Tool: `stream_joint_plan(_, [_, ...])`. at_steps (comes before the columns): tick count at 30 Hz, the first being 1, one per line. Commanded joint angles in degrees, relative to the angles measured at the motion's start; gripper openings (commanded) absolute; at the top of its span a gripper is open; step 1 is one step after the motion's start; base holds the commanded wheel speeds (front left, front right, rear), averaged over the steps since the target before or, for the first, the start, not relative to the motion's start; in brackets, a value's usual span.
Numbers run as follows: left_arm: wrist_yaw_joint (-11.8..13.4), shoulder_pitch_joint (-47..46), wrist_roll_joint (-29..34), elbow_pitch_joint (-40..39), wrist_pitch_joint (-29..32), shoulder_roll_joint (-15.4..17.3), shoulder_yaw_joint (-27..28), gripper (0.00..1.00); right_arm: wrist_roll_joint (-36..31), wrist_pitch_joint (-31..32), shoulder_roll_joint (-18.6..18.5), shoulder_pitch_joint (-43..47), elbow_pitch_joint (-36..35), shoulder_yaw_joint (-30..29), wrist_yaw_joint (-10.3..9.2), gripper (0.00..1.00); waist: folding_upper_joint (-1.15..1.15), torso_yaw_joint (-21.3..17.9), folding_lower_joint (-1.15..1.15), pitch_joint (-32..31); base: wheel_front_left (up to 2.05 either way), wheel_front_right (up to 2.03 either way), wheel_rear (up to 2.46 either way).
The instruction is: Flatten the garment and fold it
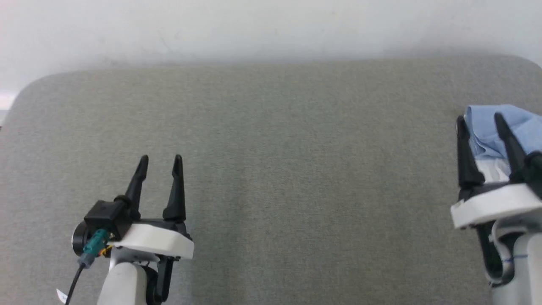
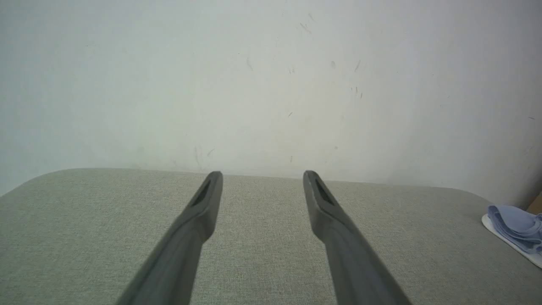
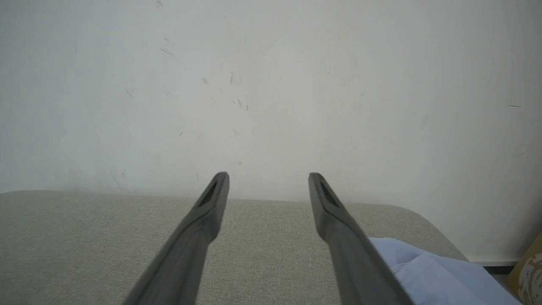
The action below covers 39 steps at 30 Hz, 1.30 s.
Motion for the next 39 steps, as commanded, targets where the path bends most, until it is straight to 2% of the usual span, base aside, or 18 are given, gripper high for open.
stream_joint_plan(1, [0.2, 1.0, -0.5, 0.5, -0.3, -0.3, -0.3, 1.0, 0.0, -0.7, 1.3, 2.6, -1.5, 0.2, -0.12, 1.0, 0.0, 2.1, 0.01, -2.0, 0.0, 0.0, 0.0])
stream_joint_plan(7, [0.4, 1.9, -0.8, 1.3, -0.3, -0.5, -1.0, 1.0, -0.6, -3.0, 3.3, 8.1, -3.2, 1.5, -0.12, 1.0, 0.0, 3.0, 0.01, -2.7, 0.0, 0.0, 0.0])
stream_joint_plan(15, [0.9, 3.5, -1.3, 2.0, -0.3, -0.6, -1.6, 1.0, 0.6, -4.5, 3.8, 12.8, -2.4, 1.9, -0.12, 1.0, 0.0, 3.8, 0.01, -3.6, 0.0, 0.0, 0.0])
stream_joint_plan(36, [1.9, 5.4, -2.6, 2.9, -0.3, -0.6, -2.7, 1.0, 3.6, -5.3, 3.8, 14.2, 0.0, 2.9, -0.12, 1.0, 0.0, 3.3, 0.01, -4.5, 0.0, 0.0, 0.0])
stream_joint_plan(37, [1.5, 4.8, -2.4, 2.7, 0.1, -0.3, -2.7, 0.0, 3.1, -5.1, 3.6, 13.5, -0.2, 2.7, 0.0, 0.0, 0.0, 3.3, 0.01, -4.5, 0.0, 0.0, 0.0])
stream_joint_plan(39, [1.5, 4.8, -2.4, 2.7, 0.1, -0.3, -2.7, 0.0, 3.1, -5.1, 3.6, 13.5, -0.3, 2.7, 0.0, 0.0, 0.0, 3.3, 0.01, -4.5, 0.0, 0.0, 0.0])
